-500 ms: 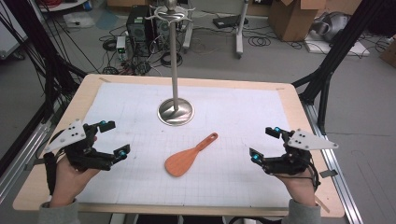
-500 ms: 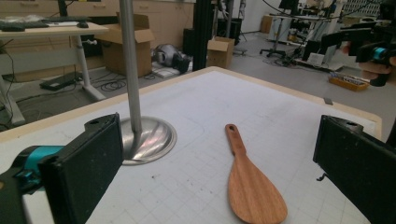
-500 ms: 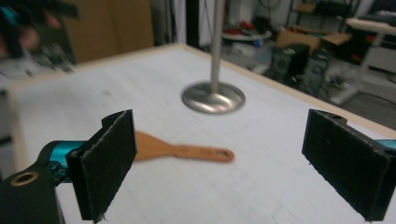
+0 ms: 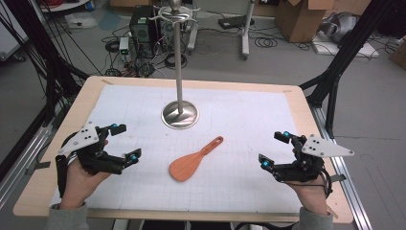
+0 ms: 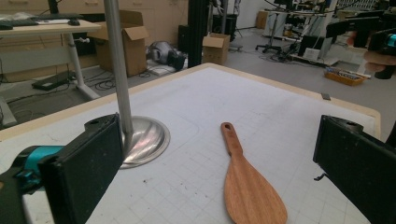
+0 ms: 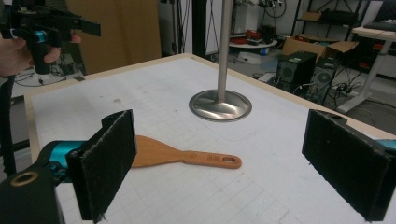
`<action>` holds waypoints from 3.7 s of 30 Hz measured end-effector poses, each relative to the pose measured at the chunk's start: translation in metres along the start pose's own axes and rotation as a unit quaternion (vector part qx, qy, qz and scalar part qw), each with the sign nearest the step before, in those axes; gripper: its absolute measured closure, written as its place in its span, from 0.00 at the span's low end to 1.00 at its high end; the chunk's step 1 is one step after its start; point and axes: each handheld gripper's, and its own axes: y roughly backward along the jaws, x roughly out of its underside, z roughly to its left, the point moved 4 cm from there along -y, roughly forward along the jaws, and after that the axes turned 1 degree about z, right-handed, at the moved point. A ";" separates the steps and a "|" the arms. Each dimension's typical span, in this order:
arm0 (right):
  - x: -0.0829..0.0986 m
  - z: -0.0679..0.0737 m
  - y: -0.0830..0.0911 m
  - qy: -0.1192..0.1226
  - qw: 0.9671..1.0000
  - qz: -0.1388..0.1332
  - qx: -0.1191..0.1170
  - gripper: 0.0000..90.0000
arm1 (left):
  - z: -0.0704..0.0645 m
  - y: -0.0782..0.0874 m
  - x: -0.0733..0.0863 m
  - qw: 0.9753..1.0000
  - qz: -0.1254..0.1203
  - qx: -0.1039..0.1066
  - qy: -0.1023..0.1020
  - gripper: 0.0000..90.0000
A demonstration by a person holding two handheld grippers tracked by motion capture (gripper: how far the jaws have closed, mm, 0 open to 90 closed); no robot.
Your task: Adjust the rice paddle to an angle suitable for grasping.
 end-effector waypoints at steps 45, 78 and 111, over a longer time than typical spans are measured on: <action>0.006 -0.002 0.021 -0.011 1.000 -0.011 0.015 0.12 | -0.049 -0.094 0.047 0.980 0.176 0.094 -0.005 0.90; 0.015 -0.001 0.024 -0.010 1.000 0.008 0.023 0.12 | -0.088 -0.148 0.086 0.955 0.267 0.122 -0.038 0.99; 0.017 -0.001 0.015 -0.012 1.000 0.015 0.013 0.12 | -0.049 -0.127 0.096 0.958 0.281 0.063 0.002 0.99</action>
